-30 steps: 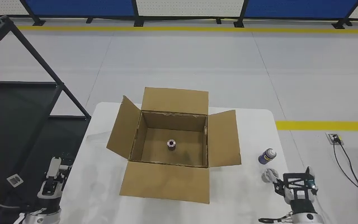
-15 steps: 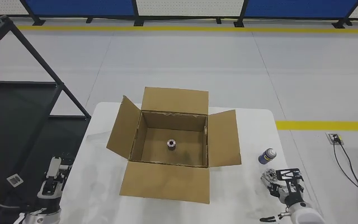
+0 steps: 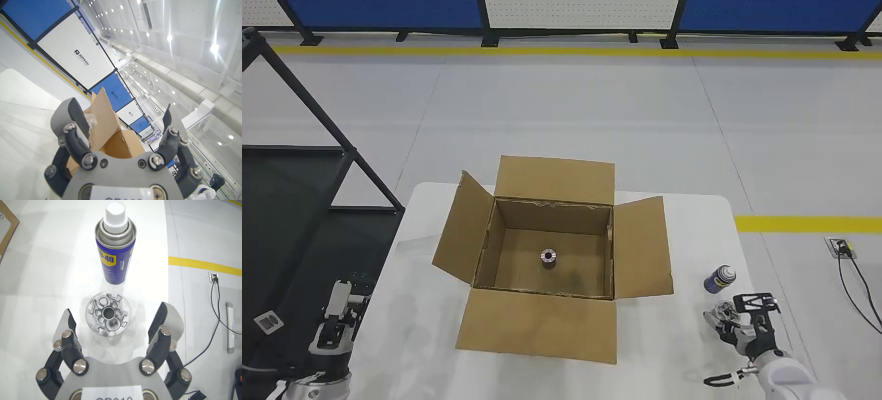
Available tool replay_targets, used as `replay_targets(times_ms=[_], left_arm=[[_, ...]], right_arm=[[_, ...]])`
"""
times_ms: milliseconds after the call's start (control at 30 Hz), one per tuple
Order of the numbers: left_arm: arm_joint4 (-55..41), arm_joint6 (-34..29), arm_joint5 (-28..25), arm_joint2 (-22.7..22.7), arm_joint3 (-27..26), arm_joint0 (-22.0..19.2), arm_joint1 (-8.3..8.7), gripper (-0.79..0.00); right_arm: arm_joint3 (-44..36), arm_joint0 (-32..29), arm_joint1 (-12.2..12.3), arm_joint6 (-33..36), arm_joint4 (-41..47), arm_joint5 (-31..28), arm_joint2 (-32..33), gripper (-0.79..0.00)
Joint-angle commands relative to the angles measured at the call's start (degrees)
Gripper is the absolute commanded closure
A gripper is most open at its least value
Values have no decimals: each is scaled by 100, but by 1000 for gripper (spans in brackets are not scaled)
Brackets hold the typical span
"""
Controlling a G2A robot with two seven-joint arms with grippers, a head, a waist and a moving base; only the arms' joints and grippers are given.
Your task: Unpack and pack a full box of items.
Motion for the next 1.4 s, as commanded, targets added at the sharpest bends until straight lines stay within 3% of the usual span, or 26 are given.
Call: replay_targets(times_ms=[0,33,67,367,633,933,1133,1367], left_arm=[[0,0,0,0,0,0,0,-785],[0,0,0,0,0,0,0,-785],[0,0,0,0,0,0,0,-785],[0,0,0,0,0,0,0,-785],[0,0,0,0,0,0,0,-785],[0,0,0,0,0,0,0,-785],[0,0,0,0,0,0,0,-785],[0,0,0,0,0,0,0,-785]], right_arm=[[7,29,11,30,15,11,-14,-129],[6,41,17,36,19,9,-16,-15],[0,49,24,40,24,1,-14,0],[-634,-166,68,-65,55,73,50,0],[-1628,-480,73,-180,-128,499,-14,0],[-3169,-517,43,-660,-772,916,-808,0],[-3496,58,42,-585,-1188,450,-1807,0],[-2451,1668,-67,376,-1528,39,-3306,0]])
